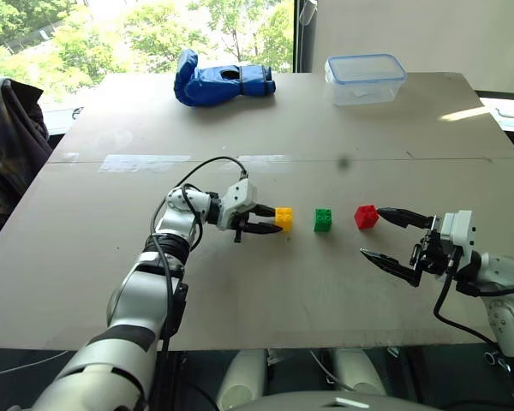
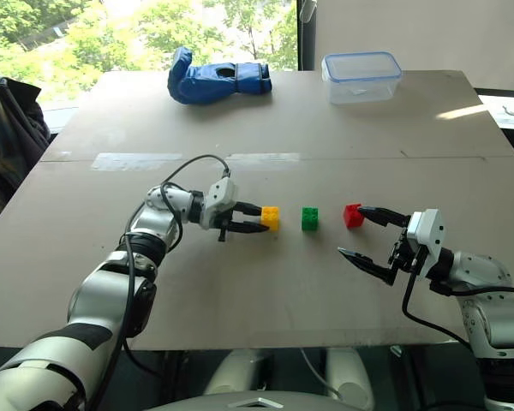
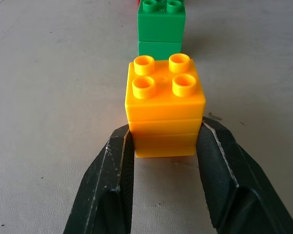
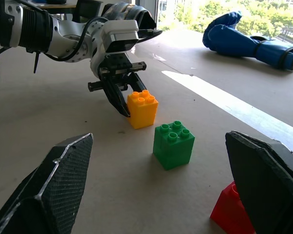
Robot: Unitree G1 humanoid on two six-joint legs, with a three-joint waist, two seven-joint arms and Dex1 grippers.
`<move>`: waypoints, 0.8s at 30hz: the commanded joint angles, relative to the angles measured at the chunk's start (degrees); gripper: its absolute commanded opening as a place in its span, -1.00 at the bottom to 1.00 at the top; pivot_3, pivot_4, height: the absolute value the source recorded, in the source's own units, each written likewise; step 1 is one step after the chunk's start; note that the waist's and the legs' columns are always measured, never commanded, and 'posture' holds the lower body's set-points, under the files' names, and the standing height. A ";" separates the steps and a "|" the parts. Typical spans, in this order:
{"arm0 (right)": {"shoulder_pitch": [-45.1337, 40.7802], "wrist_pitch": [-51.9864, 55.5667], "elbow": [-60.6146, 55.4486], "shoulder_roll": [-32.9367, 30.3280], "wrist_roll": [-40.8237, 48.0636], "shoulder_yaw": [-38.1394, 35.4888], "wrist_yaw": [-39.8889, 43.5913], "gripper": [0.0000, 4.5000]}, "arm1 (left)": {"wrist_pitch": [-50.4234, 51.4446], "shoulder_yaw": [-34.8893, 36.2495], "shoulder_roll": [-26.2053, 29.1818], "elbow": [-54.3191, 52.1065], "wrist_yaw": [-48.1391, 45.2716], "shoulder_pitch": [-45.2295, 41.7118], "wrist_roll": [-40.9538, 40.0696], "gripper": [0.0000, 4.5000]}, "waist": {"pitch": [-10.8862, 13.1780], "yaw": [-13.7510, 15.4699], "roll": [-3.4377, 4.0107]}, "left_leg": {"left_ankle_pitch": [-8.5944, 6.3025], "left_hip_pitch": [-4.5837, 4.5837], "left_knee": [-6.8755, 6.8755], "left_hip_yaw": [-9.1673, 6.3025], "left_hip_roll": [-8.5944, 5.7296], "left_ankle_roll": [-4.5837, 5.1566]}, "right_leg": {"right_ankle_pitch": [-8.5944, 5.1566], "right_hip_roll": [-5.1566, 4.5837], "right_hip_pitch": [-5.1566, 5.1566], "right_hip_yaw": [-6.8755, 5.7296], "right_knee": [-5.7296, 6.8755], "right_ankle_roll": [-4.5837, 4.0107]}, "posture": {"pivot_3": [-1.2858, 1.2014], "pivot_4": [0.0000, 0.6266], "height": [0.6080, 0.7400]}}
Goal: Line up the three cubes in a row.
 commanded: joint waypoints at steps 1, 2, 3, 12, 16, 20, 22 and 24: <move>-0.44 -0.71 -1.83 -0.23 0.61 -0.65 -0.03 1.00 | -0.83 0.20 0.53 1.25 1.68 -0.82 1.24 -0.45 | 0.00 0.00 0.00 | 0.00 0.00 0.00 0.00 0.00 0.00 | 0.00 0.00 0.00 0.00 0.00 0.00 | 0.03 -0.52 1.00; -0.42 -0.67 -1.91 -0.26 0.65 -0.69 -0.05 1.00 | -0.90 0.22 0.51 1.41 1.70 -0.86 1.33 -0.45 | 0.00 -0.01 0.00 | 0.00 0.00 0.00 0.00 0.00 0.00 | 0.00 0.00 0.00 0.00 0.00 0.00 | 0.03 -0.52 1.00; -0.42 -0.66 -1.94 -0.27 0.67 -0.71 -0.06 1.00 | -0.99 0.25 0.49 1.52 1.75 -0.89 1.42 -0.45 | 0.00 -0.01 0.00 | 0.00 0.01 0.00 0.01 0.00 0.00 | 0.00 0.00 0.01 0.00 0.00 0.00 | 0.03 -0.52 1.00; -1.17 -0.55 -1.63 -0.29 0.38 -0.46 -0.25 1.00 | -0.72 0.24 0.53 2.36 1.18 -0.98 1.57 -0.45 | 0.00 -0.02 0.00 | 0.00 0.04 0.00 0.02 0.00 0.00 | 0.00 0.00 0.02 0.01 0.03 0.00 | 0.03 -0.52 1.00; -1.41 -0.42 -1.73 -0.20 0.25 -0.25 -0.44 1.00 | -1.04 0.79 0.28 2.85 2.16 -1.33 1.47 0.39 | 0.00 -0.02 0.00 | 0.00 0.03 0.00 0.01 0.00 0.00 | 0.00 0.01 0.01 0.01 0.02 0.00 | 0.03 -0.52 1.00; -1.51 -0.27 -1.86 -0.19 0.20 -0.04 -0.63 1.00 | -2.25 0.65 0.19 3.35 4.28 -1.51 2.21 0.98 | 0.00 0.02 0.00 | 0.00 0.03 0.00 0.01 0.00 0.00 | 0.00 0.00 0.02 0.01 0.01 0.00 | 0.03 -0.52 1.00; -1.45 -0.13 -2.10 -0.22 0.25 -0.01 -0.73 1.00 | -2.45 0.63 0.19 3.54 4.82 -1.54 2.38 0.98 | 0.00 0.02 0.00 | 0.00 0.03 0.00 0.01 0.00 0.00 | 0.00 0.00 0.02 0.01 0.02 0.00 | 0.03 -0.52 1.00; -1.24 -0.10 -2.36 -0.24 0.31 -0.04 -0.77 1.00 | -2.70 0.64 0.22 3.63 5.50 -1.51 2.50 0.98 | 0.00 0.02 0.00 | 0.00 0.03 0.00 0.01 0.00 0.00 | 0.00 0.00 0.02 0.02 0.02 0.00 | 0.03 -0.52 1.00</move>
